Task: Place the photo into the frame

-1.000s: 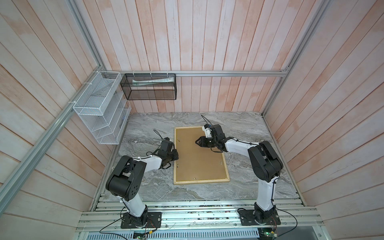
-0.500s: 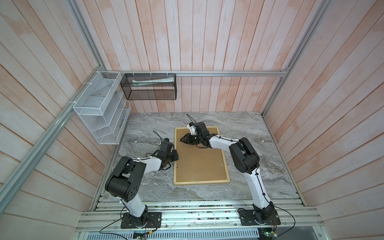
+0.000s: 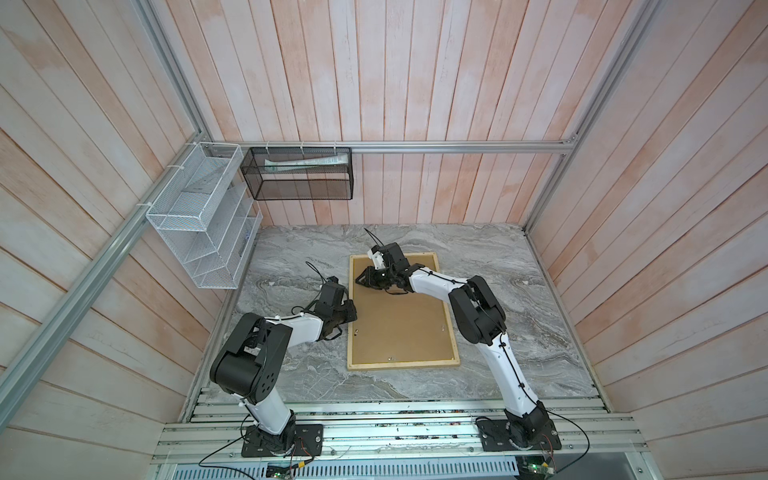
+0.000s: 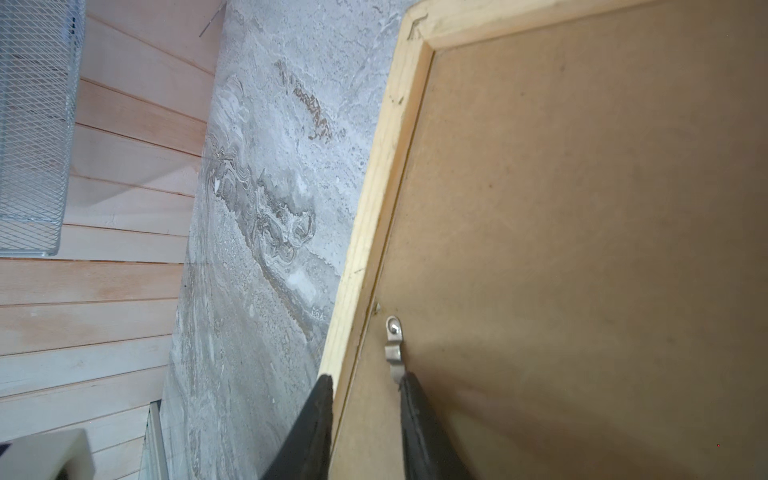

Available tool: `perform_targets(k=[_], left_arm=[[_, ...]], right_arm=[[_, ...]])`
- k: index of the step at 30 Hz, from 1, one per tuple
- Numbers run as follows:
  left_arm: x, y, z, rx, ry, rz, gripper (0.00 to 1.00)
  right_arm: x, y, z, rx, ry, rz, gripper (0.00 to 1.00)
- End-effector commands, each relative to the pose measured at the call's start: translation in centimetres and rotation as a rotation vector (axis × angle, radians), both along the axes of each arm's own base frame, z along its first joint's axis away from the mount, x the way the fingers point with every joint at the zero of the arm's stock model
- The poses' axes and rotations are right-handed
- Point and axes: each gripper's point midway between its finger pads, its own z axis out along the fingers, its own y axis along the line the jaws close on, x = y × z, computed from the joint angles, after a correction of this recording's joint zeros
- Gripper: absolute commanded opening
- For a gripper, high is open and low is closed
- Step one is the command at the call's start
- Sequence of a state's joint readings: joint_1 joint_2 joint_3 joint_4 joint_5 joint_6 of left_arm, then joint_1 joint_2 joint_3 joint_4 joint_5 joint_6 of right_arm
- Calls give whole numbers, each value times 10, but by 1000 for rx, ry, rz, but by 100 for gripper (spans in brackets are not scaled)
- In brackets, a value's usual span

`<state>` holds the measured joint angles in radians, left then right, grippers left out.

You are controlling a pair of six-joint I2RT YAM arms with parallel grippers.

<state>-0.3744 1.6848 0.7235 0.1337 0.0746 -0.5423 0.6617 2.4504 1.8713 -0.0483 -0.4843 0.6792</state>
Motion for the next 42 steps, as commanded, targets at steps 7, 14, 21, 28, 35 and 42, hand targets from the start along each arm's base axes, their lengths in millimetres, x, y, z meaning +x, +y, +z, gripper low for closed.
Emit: perform_targets(k=[7, 14, 21, 28, 35, 42], left_arm=[[-45, -7, -34, -26, 192, -63, 4], [-46, -10, -33, -36, 190, -72, 4], [-46, -12, -30, -44, 181, -83, 4], [-45, -16, -28, -51, 175, -97, 4], [-44, -20, -24, -57, 164, -116, 4], [-45, -26, -21, -60, 159, -137, 4]], right_arm=[[-9, 7, -32, -37, 70, 6, 30], [-13, 14, -34, 48, 164, -69, 31], [-10, 4, -45, 125, 257, -243, 31], [-7, -2, -47, 106, 287, -363, 32], [-15, 0, -56, 114, 349, -449, 32], [-25, 1, -68, 191, 457, -544, 32]])
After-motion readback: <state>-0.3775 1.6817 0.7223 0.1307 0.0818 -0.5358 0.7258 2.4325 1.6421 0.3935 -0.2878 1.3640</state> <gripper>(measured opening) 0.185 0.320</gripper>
